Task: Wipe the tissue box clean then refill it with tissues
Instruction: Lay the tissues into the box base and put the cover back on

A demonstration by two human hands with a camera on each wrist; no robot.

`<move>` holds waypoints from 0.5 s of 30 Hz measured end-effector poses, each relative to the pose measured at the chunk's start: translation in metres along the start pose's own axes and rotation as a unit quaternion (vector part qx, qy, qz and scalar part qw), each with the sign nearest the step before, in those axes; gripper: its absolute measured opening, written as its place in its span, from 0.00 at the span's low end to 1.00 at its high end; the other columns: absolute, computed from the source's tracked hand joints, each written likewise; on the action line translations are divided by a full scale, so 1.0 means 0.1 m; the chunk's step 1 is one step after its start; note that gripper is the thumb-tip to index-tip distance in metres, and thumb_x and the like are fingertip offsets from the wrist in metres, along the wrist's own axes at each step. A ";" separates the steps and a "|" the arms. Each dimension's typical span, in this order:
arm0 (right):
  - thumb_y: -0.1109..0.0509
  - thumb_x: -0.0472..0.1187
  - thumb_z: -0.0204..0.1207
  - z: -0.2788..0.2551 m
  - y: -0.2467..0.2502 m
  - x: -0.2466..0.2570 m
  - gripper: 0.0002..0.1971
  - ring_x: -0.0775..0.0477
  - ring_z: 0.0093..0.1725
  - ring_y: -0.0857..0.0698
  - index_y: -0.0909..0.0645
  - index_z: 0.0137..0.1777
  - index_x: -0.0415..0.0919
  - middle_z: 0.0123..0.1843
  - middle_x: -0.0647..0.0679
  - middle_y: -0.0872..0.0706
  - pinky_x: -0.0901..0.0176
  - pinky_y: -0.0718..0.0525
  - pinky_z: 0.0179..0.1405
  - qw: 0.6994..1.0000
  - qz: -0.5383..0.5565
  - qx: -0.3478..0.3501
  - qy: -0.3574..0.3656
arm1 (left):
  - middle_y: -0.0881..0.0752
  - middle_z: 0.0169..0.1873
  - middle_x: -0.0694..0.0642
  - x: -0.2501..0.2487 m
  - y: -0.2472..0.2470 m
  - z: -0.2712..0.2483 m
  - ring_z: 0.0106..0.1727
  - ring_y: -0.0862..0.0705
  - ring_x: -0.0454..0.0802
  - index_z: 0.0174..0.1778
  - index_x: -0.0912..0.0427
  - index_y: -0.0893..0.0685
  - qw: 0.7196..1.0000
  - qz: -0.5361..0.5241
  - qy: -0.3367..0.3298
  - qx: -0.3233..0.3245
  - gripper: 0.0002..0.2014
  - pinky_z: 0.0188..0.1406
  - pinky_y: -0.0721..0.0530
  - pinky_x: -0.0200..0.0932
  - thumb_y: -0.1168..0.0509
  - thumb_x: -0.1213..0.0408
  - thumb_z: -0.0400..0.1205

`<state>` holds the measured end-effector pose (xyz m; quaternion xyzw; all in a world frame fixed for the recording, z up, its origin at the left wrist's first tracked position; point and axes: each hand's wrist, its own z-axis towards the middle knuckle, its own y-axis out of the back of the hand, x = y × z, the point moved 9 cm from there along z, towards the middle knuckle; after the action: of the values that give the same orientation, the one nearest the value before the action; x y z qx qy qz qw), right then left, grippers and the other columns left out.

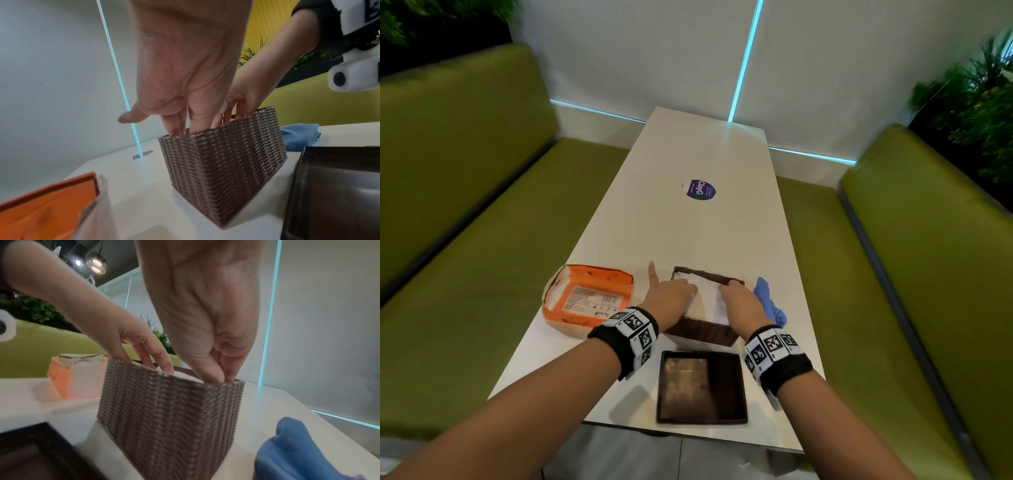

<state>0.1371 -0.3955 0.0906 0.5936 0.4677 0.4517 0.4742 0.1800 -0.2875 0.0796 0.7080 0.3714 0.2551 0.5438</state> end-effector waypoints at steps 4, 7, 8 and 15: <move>0.35 0.30 0.77 -0.03 0.08 -0.01 0.12 0.40 0.65 0.24 0.21 0.59 0.40 0.58 0.44 0.17 0.51 0.25 0.61 0.995 -0.101 -0.017 -0.005 | 0.17 0.56 0.53 -0.01 0.07 -0.06 0.59 0.15 0.57 0.63 0.54 0.21 0.999 0.036 -0.010 -0.026 0.23 0.66 0.77 0.80 0.45 0.78 0.76; 0.34 0.36 0.77 -0.02 0.16 -0.07 0.09 0.40 0.67 0.27 0.19 0.56 0.44 0.57 0.47 0.14 0.50 0.30 0.65 0.988 -0.145 -0.043 -0.027 | 0.17 0.57 0.55 0.06 0.10 -0.08 0.58 0.14 0.58 0.66 0.55 0.23 0.999 0.024 -0.004 -0.046 0.21 0.71 0.71 0.80 0.43 0.76 0.77; 0.34 0.37 0.78 -0.02 0.15 -0.08 0.08 0.40 0.68 0.27 0.18 0.55 0.45 0.57 0.47 0.13 0.50 0.30 0.65 0.988 -0.144 -0.044 -0.033 | 0.17 0.58 0.55 0.07 0.11 -0.09 0.58 0.15 0.58 0.66 0.55 0.23 0.999 0.018 -0.004 -0.049 0.21 0.71 0.70 0.80 0.43 0.76 0.78; 0.36 0.37 0.80 0.01 0.03 -0.10 0.07 0.41 0.62 0.22 0.19 0.55 0.44 0.57 0.48 0.14 0.52 0.27 0.59 0.995 -0.074 -0.052 -0.041 | 0.23 0.69 0.56 0.14 0.05 -0.08 0.73 0.24 0.56 0.69 0.57 0.24 0.998 -0.052 -0.029 -0.010 0.23 0.79 0.55 0.73 0.42 0.77 0.79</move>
<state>0.1368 -0.4057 0.0929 0.5501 0.4664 0.4139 0.5555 0.1833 -0.2726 0.0862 0.6892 0.3890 0.2096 0.5742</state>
